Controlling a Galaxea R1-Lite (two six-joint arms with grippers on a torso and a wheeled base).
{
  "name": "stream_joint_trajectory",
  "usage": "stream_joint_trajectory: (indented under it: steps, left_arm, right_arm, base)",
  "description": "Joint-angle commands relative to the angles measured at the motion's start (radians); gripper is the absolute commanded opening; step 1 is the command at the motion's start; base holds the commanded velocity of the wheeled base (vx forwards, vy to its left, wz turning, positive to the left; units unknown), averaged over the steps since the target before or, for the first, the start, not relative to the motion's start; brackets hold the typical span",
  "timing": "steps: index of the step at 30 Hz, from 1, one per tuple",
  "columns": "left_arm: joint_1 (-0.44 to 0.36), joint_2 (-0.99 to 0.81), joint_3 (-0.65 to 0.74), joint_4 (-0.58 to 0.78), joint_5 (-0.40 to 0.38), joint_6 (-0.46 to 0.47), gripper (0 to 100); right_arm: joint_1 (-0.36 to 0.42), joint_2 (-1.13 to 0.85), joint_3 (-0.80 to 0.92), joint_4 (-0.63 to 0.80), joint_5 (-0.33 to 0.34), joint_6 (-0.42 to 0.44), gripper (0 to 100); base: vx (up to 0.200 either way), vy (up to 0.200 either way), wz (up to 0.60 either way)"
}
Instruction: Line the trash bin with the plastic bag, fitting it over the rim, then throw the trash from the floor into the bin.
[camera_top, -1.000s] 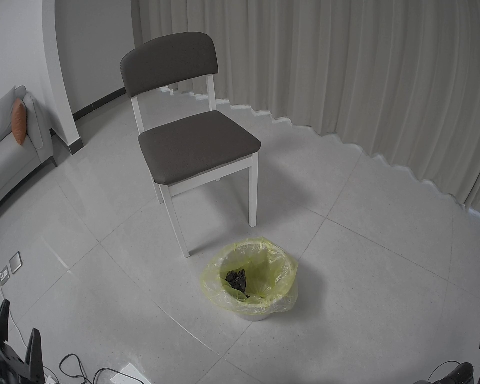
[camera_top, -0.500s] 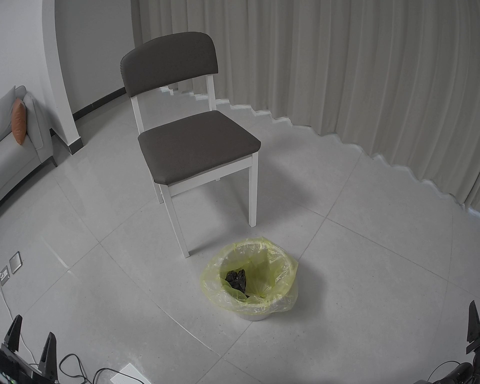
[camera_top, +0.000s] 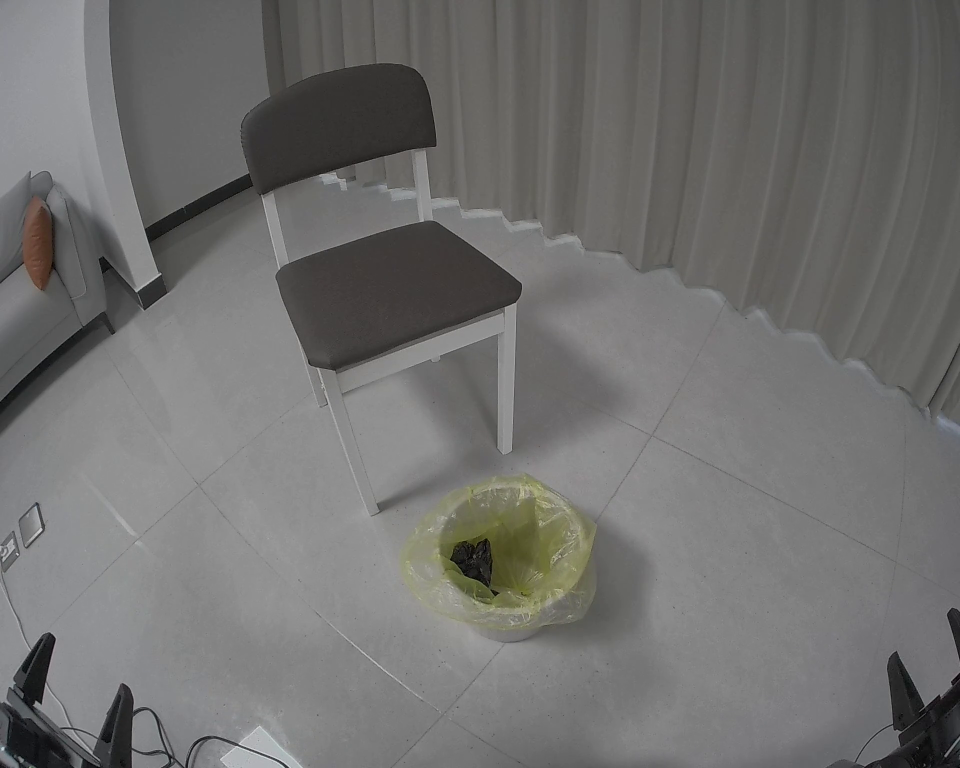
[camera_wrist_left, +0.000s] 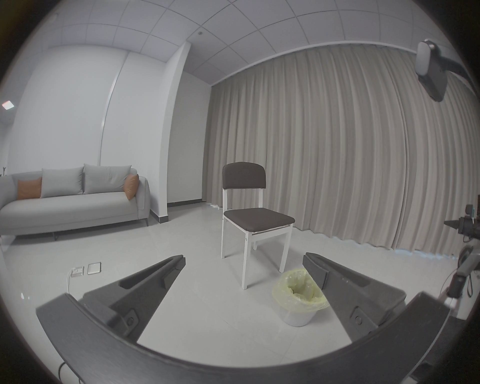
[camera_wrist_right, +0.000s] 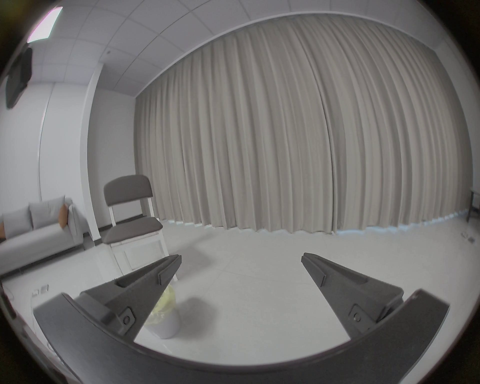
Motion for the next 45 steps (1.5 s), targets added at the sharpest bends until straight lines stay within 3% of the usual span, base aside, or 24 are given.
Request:
stream_joint_trajectory:
  steps: [1,5,8,12,15,16,18,21,25,30,45]
  left_arm:
    - [-0.001,-0.014,0.018,0.049,0.162,-0.091,100]
    - [-0.001,-0.014,0.018,0.048,0.125,-0.016,100]
    - [-0.005,-0.008,0.015,0.051,0.048,-0.008,100]
    - [-0.005,-0.008,0.015,0.051,0.06,-0.019,100]
    - [-0.005,-0.01,0.015,0.051,0.066,-0.034,100]
    - [-0.005,-0.01,0.015,0.051,0.066,-0.036,100]
    - [-0.005,-0.011,0.015,0.051,0.068,-0.028,100]
    - [-0.004,-0.011,0.015,0.051,0.068,-0.025,100]
    - [-0.002,-0.013,0.016,0.049,0.068,-0.03,100]
    - [-0.002,-0.013,0.016,0.049,0.07,-0.028,100]
    - [-0.002,-0.013,0.016,0.049,0.068,-0.028,100]
  right_arm:
    - [-0.003,-0.014,0.014,-0.008,-0.012,0.024,100]
    - [-0.001,-0.014,0.012,-0.005,-0.025,0.021,100]
    - [0.008,0.001,0.014,-0.01,0.061,-0.011,100]
    - [0.005,0.004,0.015,-0.014,0.052,0.01,100]
    - [-0.001,-0.014,0.017,-0.019,-0.041,0.053,100]
    - [-0.001,-0.014,0.017,-0.019,-0.04,0.053,100]
    - [-0.001,-0.014,0.017,-0.017,0.026,0.009,100]
    - [-0.001,-0.014,0.015,-0.017,0.047,-0.04,100]
    - [-0.001,-0.014,0.015,-0.019,0.067,-0.045,100]
    - [-0.001,-0.014,0.015,-0.019,-0.005,0.053,100]
    - [-0.003,-0.014,0.015,-0.019,-0.002,0.042,100]
  base:
    - [0.0,0.0,0.0]
    - [0.0,0.0,0.0]
    - [0.0,0.0,0.0]
    - [0.0,0.0,0.0]
    - [0.0,0.0,0.0]
    - [0.0,0.0,0.0]
    - [0.0,0.0,0.0]
    - [0.0,0.0,0.0]
    - [0.0,0.0,0.0]
    - [0.0,0.0,0.0]
    - [0.0,0.0,0.0]
